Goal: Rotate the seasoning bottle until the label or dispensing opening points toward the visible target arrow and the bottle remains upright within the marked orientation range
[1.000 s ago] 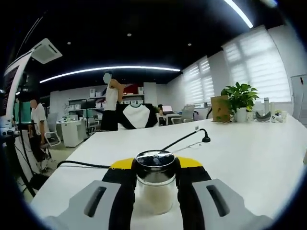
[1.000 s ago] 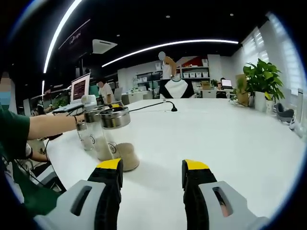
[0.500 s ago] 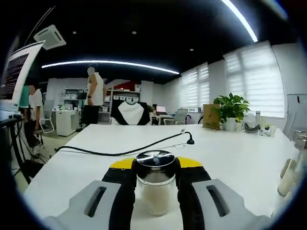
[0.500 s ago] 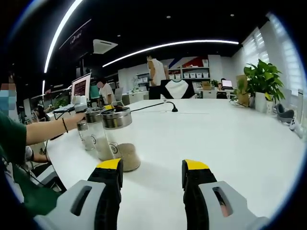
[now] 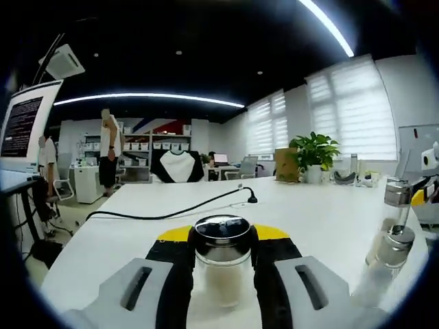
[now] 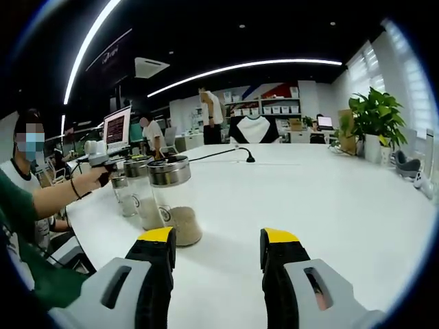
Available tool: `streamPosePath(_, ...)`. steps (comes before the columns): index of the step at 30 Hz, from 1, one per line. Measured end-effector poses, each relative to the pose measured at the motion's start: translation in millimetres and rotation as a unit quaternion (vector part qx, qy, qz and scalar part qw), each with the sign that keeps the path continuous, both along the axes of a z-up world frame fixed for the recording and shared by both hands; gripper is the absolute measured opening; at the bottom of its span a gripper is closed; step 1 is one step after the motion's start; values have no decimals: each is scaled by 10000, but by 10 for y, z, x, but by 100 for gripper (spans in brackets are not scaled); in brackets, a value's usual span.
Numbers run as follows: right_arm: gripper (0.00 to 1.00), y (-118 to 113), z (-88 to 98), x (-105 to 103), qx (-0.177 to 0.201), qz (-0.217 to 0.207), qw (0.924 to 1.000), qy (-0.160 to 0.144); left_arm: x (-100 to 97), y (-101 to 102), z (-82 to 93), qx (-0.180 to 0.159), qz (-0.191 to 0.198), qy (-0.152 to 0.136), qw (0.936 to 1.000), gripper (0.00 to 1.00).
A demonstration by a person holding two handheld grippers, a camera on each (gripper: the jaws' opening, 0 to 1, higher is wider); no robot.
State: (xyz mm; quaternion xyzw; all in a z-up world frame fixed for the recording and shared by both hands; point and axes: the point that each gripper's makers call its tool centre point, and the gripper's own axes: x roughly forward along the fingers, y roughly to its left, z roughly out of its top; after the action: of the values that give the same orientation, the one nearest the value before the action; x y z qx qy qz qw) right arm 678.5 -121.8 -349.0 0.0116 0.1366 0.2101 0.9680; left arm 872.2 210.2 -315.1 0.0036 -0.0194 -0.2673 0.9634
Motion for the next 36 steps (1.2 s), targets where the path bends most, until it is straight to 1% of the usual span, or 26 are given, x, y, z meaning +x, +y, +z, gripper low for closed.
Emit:
streamPosePath(1, 49, 6, -1, -1, 0, 4, 10000, 1, -19, 2, 10, 35, -2, -42, 10000, 33)
streamPosePath(2, 49, 13, -4, -3, -1, 11, 10000, 2, -93, 0, 32, 120, -14, -90, 9999, 33)
streamPosePath(6, 49, 30, -13, -6, -9, 25, 10000, 15, -313, 7, 85, -9, -74, -52, 10000, 33)
streamPosePath(7, 49, 33, -11, -7, -9, 29, 10000, 15, -398, -4, 84, 31, -93, -47, 9999, 33)
streamPosePath(10, 49, 42, -6, -16, -11, 32, 10000, 9, -530, 20, 73, 6, -100, -34, 9999, 33)
streamPosePath(14, 49, 55, -5, -25, -20, 47, 10000, 5, -711, 63, 92, -236, -147, -55, 9996, 33)
streamPosePath(16, 49, 67, 1, -29, -24, 71, 10000, -11, -784, 63, 88, -252, -159, -35, 9996, 33)
streamPosePath(17, 49, 80, 31, -35, -32, 97, 9999, -99, -821, 60, 81, -260, -167, -13, 9995, 33)
streamPosePath(19, 49, 104, 56, -56, -26, 137, 9998, -129, -918, 96, 69, -503, -85, 47, 9987, 33)
streamPosePath(21, 49, 129, 71, -68, -41, 181, 9997, -153, -990, 124, 50, -593, -38, 3, 9982, 33)
streamPosePath(22, 49, 136, 72, -71, -51, 195, 9997, -156, -1014, 132, 37, -617, 9, 14, 9981, 33)
streamPosePath(24, 49, 147, 73, -80, -73, 228, 9996, -163, -1062, 122, -2, -496, 29, 58, 9987, 33)
streamPosePath(26, 49, 145, 71, -81, -67, 225, 9996, -157, -1088, 126, -30, -486, 66, 113, 9987, 33)
streamPosePath(31, 49, 141, 72, -90, -80, 212, 9996, -156, -1206, 28, -69, -286, 47, 42, 9996, 33)
streamPosePath(36, 49, 152, 69, -100, -91, 232, 9996, -151, -1272, -72, -116, -376, -73, 101, 9992, 33)
